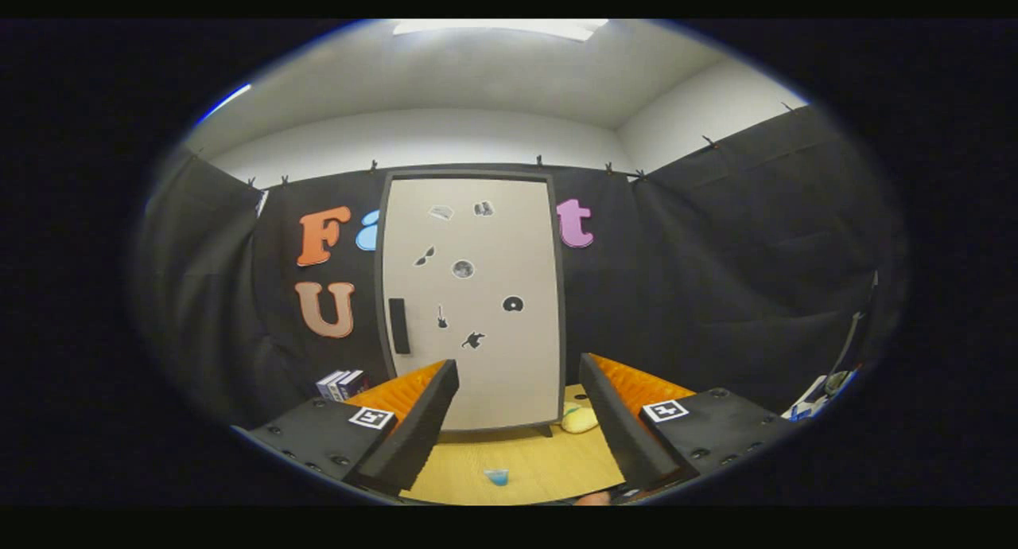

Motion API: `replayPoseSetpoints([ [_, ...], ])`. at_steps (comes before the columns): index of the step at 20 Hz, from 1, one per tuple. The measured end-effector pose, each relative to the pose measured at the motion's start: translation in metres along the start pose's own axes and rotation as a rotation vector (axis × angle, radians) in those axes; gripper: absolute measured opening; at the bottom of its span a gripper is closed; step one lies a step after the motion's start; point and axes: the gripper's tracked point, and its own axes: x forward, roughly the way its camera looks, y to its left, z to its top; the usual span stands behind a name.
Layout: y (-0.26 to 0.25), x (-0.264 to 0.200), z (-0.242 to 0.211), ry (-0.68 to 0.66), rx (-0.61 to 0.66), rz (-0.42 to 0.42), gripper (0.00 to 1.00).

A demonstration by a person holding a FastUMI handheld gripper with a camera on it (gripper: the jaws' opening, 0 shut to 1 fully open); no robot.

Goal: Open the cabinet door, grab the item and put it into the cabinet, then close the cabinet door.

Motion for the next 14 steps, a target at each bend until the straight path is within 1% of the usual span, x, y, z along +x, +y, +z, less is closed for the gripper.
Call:
replayPoseSetpoints([
  [6, 0.013, 0.014, -0.007, 0.034, 0.013, 0.013, 0.98],
  [14, 0.070, 0.064, -0.010, 0.065, 0.005, 0.108, 0.98],
])
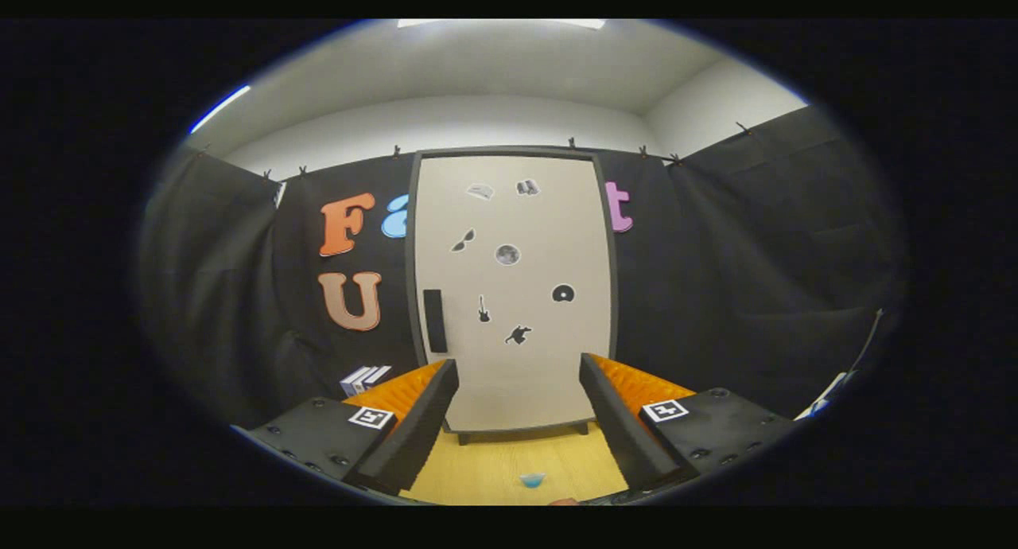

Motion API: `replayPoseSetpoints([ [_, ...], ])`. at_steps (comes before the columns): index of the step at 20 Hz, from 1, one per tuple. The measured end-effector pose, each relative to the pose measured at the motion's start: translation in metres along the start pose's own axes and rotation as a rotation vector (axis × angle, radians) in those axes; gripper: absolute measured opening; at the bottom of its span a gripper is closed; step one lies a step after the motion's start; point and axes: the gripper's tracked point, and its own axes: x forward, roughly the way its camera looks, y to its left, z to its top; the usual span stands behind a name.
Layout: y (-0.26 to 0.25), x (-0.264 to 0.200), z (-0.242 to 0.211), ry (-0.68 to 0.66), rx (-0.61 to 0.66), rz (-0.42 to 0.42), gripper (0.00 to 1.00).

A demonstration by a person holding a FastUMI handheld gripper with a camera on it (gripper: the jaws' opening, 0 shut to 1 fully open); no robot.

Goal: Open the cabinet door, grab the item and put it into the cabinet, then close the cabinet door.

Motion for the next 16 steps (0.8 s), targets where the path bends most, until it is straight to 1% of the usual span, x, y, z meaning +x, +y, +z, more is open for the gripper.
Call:
replayPoseSetpoints([
  [5, 0.030, 0.055, 0.005, 0.013, 0.007, 0.041, 0.98],
  [7, 0.036, 0.079, 0.009, 0.014, 0.007, 0.040, 0.98],
  [10, 0.054, 0.114, 0.013, 0.021, 0.012, 0.065, 0.98],
  [16, 0.091, 0.176, 0.001, 0.052, -0.023, 0.091, 0.98],
])
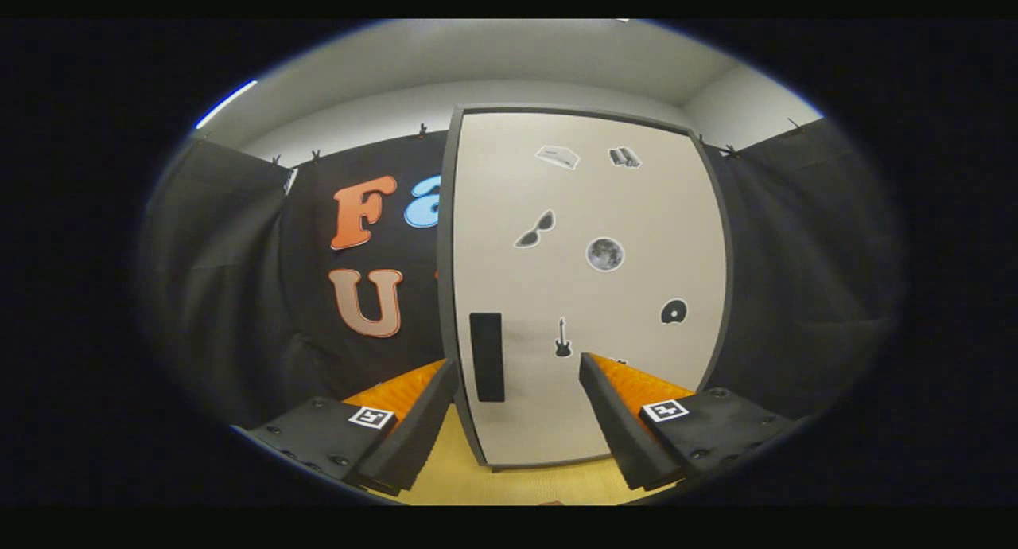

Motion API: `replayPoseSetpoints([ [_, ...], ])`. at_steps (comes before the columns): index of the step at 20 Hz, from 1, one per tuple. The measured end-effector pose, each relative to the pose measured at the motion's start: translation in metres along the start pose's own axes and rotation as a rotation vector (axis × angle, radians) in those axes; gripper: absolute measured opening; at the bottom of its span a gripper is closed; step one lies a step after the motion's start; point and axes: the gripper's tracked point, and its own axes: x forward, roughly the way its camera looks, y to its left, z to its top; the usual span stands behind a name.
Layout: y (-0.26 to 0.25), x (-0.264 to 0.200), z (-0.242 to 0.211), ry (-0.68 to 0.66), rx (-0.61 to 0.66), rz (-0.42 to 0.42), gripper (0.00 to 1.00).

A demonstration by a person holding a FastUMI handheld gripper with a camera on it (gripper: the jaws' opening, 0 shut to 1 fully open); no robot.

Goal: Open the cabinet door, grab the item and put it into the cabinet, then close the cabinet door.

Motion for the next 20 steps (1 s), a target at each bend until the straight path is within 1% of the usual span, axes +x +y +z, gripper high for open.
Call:
replayPoseSetpoints([
  [4, 0.015, 0.039, -0.015, 0.042, 0.013, 0.022, 0.98],
  [7, 0.018, 0.064, -0.024, 0.067, 0.006, 0.017, 0.98],
  [9, 0.015, 0.079, -0.028, 0.076, -0.011, -0.005, 0.92],
  [10, 0.014, 0.085, -0.031, 0.085, -0.013, -0.011, 0.83],
  [12, 0.017, 0.093, -0.038, 0.107, 0.002, 0.002, 0.74],
  [13, 0.017, 0.096, -0.041, 0.110, 0.015, 0.004, 0.74],
  [14, 0.017, 0.098, -0.043, 0.114, 0.025, 0.002, 0.60],
  [17, 0.018, 0.099, -0.047, 0.127, 0.041, 0.001, 0.42],
  [18, 0.018, 0.100, -0.048, 0.129, 0.029, -0.003, 0.39],
  [19, 0.015, 0.101, -0.050, 0.142, 0.003, -0.004, 0.39],
  [20, 0.015, 0.100, -0.049, 0.147, -0.015, -0.009, 0.35],
])
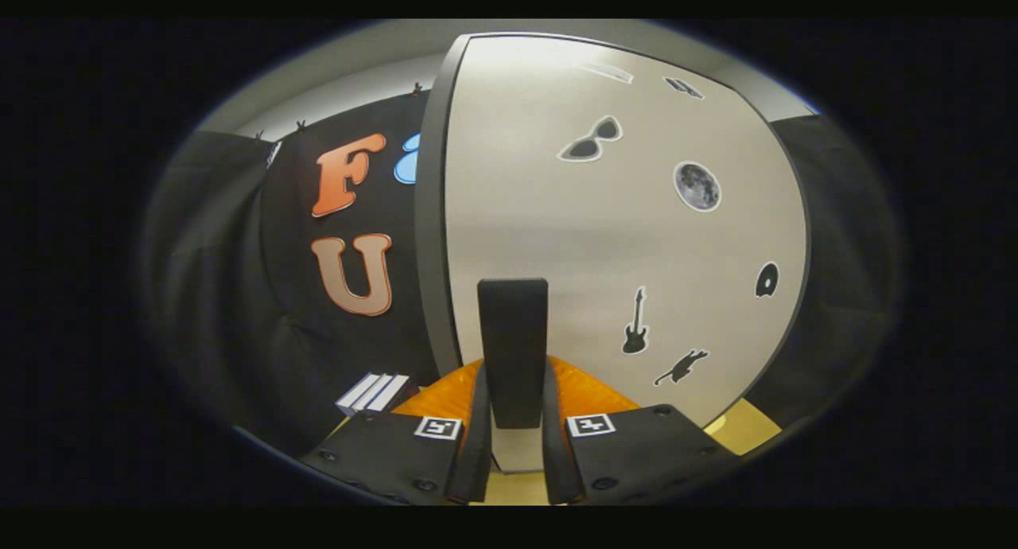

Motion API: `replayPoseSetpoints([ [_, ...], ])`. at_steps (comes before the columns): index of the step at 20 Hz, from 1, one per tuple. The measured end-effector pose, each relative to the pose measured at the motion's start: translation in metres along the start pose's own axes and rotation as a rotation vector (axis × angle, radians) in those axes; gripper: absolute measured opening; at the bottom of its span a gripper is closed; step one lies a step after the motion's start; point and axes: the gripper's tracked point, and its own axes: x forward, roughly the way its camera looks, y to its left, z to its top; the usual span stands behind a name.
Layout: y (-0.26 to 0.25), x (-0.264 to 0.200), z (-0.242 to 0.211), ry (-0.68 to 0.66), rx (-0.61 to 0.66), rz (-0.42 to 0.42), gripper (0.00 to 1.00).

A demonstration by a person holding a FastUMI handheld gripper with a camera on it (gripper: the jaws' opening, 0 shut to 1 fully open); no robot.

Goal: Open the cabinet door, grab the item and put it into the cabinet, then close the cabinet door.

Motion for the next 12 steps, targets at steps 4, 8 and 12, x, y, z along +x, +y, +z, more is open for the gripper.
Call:
replayPoseSetpoints([
  [4, 0.000, -0.003, -0.002, 0.003, -0.045, 0.043, 0.25],
  [8, -0.004, -0.028, -0.004, -0.014, -0.038, 0.041, 0.23],
  [12, -0.011, -0.062, -0.007, -0.025, 0.010, 0.069, 0.23],
])
